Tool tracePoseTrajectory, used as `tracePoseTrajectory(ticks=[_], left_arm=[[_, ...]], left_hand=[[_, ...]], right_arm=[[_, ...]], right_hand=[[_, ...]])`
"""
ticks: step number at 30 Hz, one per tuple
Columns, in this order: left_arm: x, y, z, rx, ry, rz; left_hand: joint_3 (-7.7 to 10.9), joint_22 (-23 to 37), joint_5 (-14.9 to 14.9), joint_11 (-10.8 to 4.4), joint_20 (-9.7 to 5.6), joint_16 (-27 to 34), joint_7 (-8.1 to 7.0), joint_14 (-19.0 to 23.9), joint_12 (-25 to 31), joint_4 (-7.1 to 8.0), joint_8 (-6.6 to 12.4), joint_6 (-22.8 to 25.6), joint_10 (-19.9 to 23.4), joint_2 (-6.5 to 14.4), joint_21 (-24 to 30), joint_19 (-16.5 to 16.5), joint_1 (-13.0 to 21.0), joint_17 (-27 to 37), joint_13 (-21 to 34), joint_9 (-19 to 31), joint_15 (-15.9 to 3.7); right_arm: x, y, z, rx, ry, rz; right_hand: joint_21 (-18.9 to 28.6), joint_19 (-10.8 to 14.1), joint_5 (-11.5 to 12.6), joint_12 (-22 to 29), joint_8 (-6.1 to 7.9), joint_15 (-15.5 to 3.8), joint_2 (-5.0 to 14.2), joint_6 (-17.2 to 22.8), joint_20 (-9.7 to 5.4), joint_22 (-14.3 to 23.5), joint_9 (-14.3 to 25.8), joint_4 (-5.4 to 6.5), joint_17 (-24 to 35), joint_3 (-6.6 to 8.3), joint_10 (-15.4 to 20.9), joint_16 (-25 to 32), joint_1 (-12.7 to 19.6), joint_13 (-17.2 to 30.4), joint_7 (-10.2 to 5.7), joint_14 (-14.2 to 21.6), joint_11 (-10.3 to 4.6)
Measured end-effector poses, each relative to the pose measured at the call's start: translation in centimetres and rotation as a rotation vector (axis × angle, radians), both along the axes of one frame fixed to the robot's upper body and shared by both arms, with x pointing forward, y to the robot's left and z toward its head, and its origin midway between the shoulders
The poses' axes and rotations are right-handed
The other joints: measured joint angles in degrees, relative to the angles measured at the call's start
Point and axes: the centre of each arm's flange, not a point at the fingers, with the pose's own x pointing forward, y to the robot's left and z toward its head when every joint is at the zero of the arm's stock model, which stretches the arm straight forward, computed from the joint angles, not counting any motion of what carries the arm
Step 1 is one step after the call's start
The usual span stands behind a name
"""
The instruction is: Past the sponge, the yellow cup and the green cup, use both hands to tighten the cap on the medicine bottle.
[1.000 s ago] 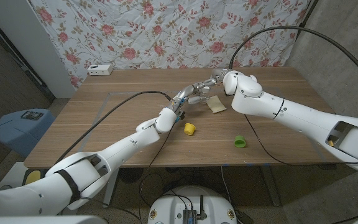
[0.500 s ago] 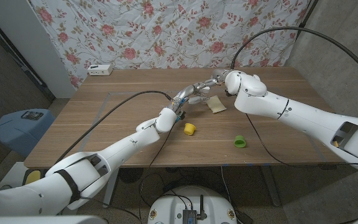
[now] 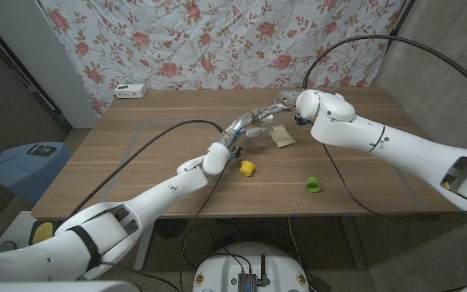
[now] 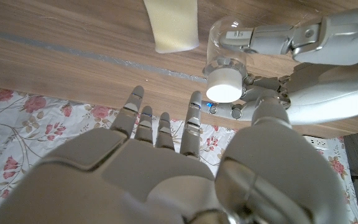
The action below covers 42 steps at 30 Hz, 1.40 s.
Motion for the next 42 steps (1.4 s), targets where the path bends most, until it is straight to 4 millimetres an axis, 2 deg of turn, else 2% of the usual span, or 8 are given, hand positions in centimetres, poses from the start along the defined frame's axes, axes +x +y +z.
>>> tracePoseTrajectory(ticks=[6,10,15,19,22,28,36,42], left_arm=[[-0.4,0.1,0.0,-0.003,-0.005,-0.006],[-0.3,0.2,0.0,0.001,-0.008,0.009],[-0.4,0.2,0.1,0.0,-0.01,0.008],[-0.4,0.2,0.1,0.002,-0.015,0.011],[-0.4,0.2,0.1,0.002,-0.017,0.011],[-0.4,0.2,0.2,0.003,-0.019,0.012],[-0.4,0.2,0.4,0.004,-0.025,0.011],[-0.3,0.2,0.6,0.006,-0.029,0.009]], left_hand=[[0.0,0.0,-0.01,0.0,0.0,0.0,-0.01,0.0,0.0,0.0,0.0,0.01,0.0,0.0,0.0,0.0,-0.01,0.0,-0.02,0.0,0.0],[0.09,0.0,-0.11,0.0,0.0,0.0,-0.21,0.0,0.0,-0.09,0.0,0.21,0.0,0.01,0.0,0.0,-0.02,0.0,-0.02,0.0,0.0],[0.25,0.0,-0.08,0.0,0.0,0.0,-0.21,0.0,-0.02,-0.25,0.0,0.21,0.0,0.22,0.0,0.0,-0.24,0.0,-0.04,0.0,0.0],[0.25,0.0,0.09,0.0,0.0,0.0,-0.21,0.0,-0.06,-0.25,0.0,0.21,0.0,0.22,0.0,0.0,-0.25,0.0,-0.01,0.0,0.0],[0.24,0.0,0.09,0.0,0.0,0.0,-0.2,0.0,-0.07,-0.25,0.0,0.2,0.0,0.06,0.0,0.0,-0.4,0.0,0.01,0.0,0.0],[0.24,0.0,0.09,0.0,0.32,0.0,-0.2,0.0,-0.13,-0.25,0.0,0.2,0.0,0.06,0.0,-0.32,-0.4,0.0,0.01,0.0,0.0],[0.24,0.0,0.07,0.0,0.32,0.0,-0.2,0.0,0.0,-0.25,0.0,0.2,0.0,-0.08,0.0,-0.32,-0.54,0.0,0.01,0.0,0.0],[0.24,0.0,0.06,0.0,0.31,0.0,-0.2,0.0,0.0,-0.25,0.0,0.2,0.0,-0.07,0.0,-0.31,-0.52,0.0,0.01,0.0,0.0]], right_arm=[[0.0,0.2,-0.4,-0.002,0.03,0.013],[-0.6,-0.1,0.4,-0.008,0.023,0.02],[-0.5,0.0,0.1,-0.009,0.047,0.028],[-0.9,-0.2,0.8,-0.015,0.045,0.032],[-1.0,-0.1,1.0,-0.017,0.049,0.036],[-1.0,-0.1,1.3,-0.023,0.055,0.045],[-0.7,-0.2,1.4,-0.024,0.057,0.047],[-0.6,-0.2,1.7,-0.02,0.049,0.051]], right_hand=[[0.0,-0.27,0.08,0.0,-0.1,-0.15,0.19,-2.65,0.28,-0.16,0.04,-1.05,-0.15,1.06,-1.49,0.0,2.25,0.0,-0.21,-1.12,0.11],[0.0,-0.27,0.28,0.0,-0.1,-0.13,0.24,-4.05,0.27,-0.16,0.04,-1.53,-0.15,1.53,-2.41,0.0,3.26,0.0,0.37,-1.71,0.2],[0.0,-0.75,0.28,0.0,-0.1,-0.12,0.46,-5.05,0.34,-0.16,0.04,-1.77,-0.14,1.78,-3.32,0.0,4.2,-0.01,0.39,-2.18,0.33],[0.0,-0.94,0.28,0.0,-0.1,-0.13,0.42,-5.36,0.3,-0.16,0.03,-2.02,-0.14,2.02,-3.32,0.0,4.74,-0.01,0.08,-2.34,0.33],[0.0,-1.03,0.28,0.0,-0.1,-0.12,0.49,-5.34,0.21,-0.16,0.03,-2.25,-0.14,2.26,-3.51,0.0,5.29,0.0,0.06,-2.74,0.52],[0.0,-1.03,0.29,0.28,0.47,-0.22,0.75,-4.12,0.21,-0.16,0.03,-2.65,-0.14,2.66,-3.61,0.0,6.63,-0.01,-1.16,-3.04,0.62],[0.3,-0.81,0.28,0.67,1.5,-0.22,1.22,-2.45,0.0,-0.15,0.06,-2.41,-0.13,3.36,-3.37,0.24,8.12,-0.01,-2.39,-3.04,0.39],[0.3,-0.47,0.28,0.9,1.92,-0.23,1.53,-1.42,-0.34,-0.15,0.31,-2.7,-0.13,4.03,-3.05,0.46,9.33,-0.01,-2.6,-3.03,0.07]])
